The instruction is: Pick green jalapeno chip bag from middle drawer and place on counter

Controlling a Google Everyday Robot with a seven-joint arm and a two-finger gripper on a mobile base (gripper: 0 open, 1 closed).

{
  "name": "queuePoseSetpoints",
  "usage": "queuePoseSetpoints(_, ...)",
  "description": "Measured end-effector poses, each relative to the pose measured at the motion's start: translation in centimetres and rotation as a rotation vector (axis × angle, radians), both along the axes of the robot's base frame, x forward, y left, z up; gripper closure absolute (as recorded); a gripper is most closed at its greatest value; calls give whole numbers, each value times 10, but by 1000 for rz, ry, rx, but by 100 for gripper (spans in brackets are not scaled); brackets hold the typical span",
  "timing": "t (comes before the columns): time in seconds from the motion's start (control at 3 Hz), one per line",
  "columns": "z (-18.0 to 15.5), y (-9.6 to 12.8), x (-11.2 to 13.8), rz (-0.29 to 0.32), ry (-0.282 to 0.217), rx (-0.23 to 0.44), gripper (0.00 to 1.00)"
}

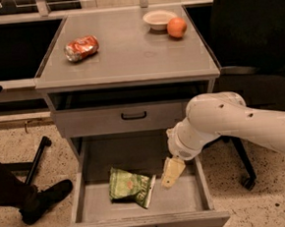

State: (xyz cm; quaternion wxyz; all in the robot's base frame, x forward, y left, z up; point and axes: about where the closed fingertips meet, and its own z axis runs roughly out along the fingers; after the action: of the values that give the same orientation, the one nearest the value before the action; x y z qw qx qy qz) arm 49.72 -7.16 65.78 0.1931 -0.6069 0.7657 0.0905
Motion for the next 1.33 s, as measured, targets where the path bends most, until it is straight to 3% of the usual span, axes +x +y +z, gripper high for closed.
queuePoseSetpoints(0.33, -57, -11, -1, -48, 31, 9, 0)
queuePoseSetpoints(0.67, -125, -11, 10, -101, 6, 30, 0)
queuePoseSetpoints(1.0, -160, 1, 39, -122, -74, 57, 0)
queuePoseSetpoints(1.33, -151, 10, 54, -133, -137, 97, 0)
